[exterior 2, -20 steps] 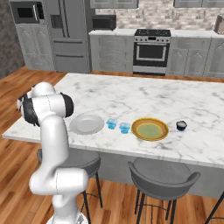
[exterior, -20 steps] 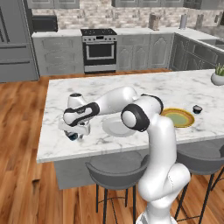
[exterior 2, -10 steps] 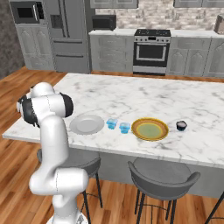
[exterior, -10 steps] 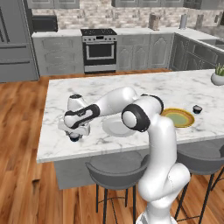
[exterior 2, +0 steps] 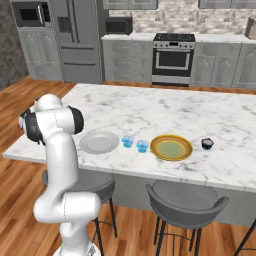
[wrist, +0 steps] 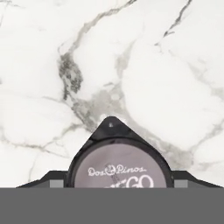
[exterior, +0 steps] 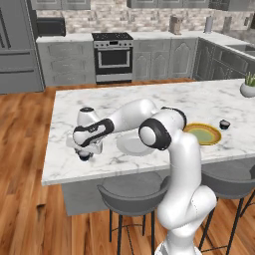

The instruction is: Place two yogurt containers on each plate.

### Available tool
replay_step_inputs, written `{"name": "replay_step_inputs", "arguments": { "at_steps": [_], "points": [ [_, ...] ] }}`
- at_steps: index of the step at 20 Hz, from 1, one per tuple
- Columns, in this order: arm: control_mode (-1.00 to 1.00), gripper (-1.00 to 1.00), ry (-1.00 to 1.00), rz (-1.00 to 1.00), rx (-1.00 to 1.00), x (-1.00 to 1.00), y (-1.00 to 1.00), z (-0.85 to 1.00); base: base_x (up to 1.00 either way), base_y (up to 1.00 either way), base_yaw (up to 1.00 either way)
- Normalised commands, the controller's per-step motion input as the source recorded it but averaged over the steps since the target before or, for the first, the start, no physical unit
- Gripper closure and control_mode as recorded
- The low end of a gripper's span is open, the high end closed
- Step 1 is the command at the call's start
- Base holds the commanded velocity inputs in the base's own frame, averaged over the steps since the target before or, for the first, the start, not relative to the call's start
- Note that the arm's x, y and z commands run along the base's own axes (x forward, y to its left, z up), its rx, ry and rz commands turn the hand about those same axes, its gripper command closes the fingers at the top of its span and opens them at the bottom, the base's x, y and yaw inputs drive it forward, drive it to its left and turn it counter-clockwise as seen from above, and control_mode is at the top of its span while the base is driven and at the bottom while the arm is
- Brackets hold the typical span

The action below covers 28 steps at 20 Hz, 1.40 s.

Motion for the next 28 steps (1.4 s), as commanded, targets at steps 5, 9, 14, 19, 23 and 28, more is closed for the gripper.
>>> {"name": "replay_step_inputs", "arguments": {
  "at_steps": [5, 9, 14, 19, 23, 28],
  "points": [
    [-1.0, 1.0, -0.16, -0.09, 0.07, -0.24, -0.27, 0.3, 0.0, 0.0, 0.0],
    [-1.0, 1.0, -0.06, -0.07, 0.0, -0.24, -0.39, 0.52, 0.0, 0.0, 0.0],
    [-1.0, 1.0, 0.0, -0.02, 0.0, -0.03, -0.64, 0.48, 0.0, 0.0, 0.0],
    [-1.0, 1.0, 0.0, -0.04, 0.0, 0.0, -0.67, 0.43, 0.0, 0.0, 0.0],
    [-1.0, 1.0, 0.0, -0.07, 0.0, 0.0, -0.7, 0.12, 0.0, 0.0, 0.0],
    [-1.0, 1.0, 0.01, -0.06, 0.0, 0.0, -0.64, 0.0, 0.0, 0.0, 0.0]
  ]
}}
